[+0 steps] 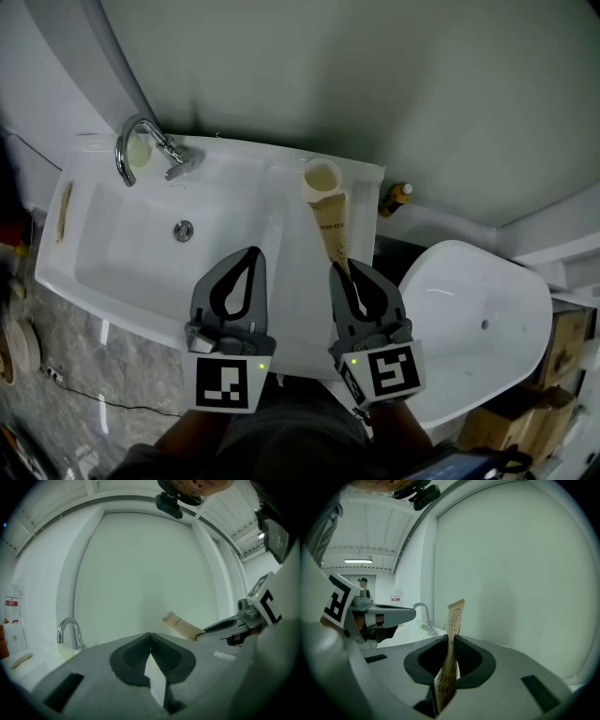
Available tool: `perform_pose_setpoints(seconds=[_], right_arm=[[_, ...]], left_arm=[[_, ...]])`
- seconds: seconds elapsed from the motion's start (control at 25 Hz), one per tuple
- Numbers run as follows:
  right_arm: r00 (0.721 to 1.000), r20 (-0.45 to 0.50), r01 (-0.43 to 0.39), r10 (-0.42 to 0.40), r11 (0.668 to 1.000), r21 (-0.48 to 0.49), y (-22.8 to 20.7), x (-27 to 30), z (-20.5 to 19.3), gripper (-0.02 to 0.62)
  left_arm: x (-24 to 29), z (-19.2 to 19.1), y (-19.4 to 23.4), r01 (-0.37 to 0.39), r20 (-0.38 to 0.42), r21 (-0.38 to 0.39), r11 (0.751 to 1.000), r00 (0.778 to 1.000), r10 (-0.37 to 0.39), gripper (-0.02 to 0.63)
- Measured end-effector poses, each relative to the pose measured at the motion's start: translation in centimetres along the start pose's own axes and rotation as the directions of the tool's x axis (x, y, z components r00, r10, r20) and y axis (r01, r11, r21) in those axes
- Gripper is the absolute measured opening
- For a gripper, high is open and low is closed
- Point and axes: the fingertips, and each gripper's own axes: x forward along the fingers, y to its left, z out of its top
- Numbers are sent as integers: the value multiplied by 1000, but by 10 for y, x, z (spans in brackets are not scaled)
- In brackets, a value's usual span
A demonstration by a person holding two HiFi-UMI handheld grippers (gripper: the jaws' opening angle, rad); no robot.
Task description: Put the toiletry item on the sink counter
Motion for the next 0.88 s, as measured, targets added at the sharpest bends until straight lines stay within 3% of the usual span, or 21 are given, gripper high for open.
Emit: perform_pose_setpoints(seconds=[0.88], right_arm=[[988,-156,10,-2,999,48,-13,51,-62,48]], left_arm=[[43,-58,21,30,-127,-43,999,991,-35,11]])
